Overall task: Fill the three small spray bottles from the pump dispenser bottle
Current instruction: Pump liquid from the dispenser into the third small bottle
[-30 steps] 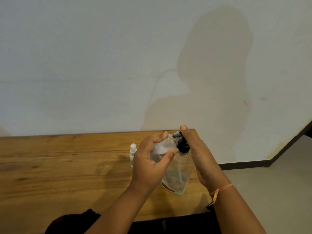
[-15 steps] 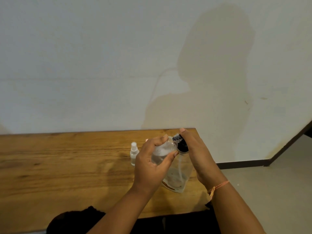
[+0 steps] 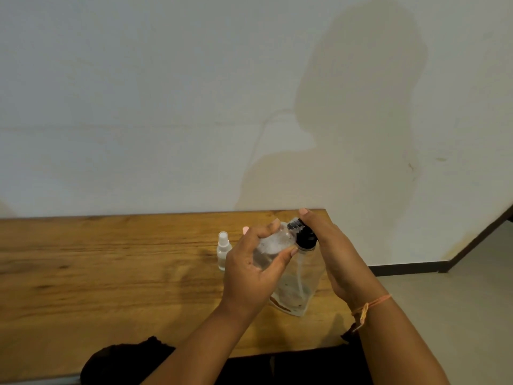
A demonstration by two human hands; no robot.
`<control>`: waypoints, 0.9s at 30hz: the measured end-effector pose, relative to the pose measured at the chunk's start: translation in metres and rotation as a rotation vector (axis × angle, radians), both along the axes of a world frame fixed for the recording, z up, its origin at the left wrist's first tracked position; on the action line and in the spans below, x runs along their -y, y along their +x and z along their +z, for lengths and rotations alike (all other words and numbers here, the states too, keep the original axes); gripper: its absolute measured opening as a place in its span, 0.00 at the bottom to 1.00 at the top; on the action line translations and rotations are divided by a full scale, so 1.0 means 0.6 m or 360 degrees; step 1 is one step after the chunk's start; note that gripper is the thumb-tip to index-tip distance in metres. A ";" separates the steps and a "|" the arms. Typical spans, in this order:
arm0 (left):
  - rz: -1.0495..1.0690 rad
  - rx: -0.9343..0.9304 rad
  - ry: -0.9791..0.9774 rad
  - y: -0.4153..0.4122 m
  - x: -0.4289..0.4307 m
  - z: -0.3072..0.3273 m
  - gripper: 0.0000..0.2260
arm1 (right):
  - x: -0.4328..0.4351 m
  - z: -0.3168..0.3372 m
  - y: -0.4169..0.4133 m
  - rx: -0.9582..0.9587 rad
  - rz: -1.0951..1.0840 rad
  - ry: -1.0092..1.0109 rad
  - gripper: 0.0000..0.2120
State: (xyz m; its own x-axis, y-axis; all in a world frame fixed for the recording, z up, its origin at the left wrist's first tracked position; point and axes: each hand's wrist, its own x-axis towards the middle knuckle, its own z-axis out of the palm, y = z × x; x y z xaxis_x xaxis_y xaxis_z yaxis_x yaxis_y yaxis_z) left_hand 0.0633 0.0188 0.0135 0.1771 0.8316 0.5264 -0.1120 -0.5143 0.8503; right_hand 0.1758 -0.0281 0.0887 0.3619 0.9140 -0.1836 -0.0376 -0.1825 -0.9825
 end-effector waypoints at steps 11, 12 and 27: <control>0.0081 -0.0028 0.0110 0.003 -0.007 0.010 0.14 | -0.001 -0.005 -0.003 -0.0003 -0.0036 0.0069 0.22; 0.0084 -0.0013 0.0107 0.005 -0.007 0.008 0.14 | -0.001 -0.002 -0.003 0.0000 -0.0036 0.0068 0.20; 0.0114 -0.0043 0.0104 -0.003 0.000 0.002 0.16 | 0.003 0.000 -0.010 0.0028 -0.0003 0.0070 0.18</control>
State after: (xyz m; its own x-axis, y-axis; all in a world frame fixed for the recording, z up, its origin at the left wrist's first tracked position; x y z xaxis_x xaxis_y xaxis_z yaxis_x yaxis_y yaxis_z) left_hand 0.0613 0.0186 0.0147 0.1334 0.8066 0.5759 -0.0506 -0.5748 0.8168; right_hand 0.1695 -0.0301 0.0888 0.3663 0.9204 -0.1367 -0.0205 -0.1389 -0.9901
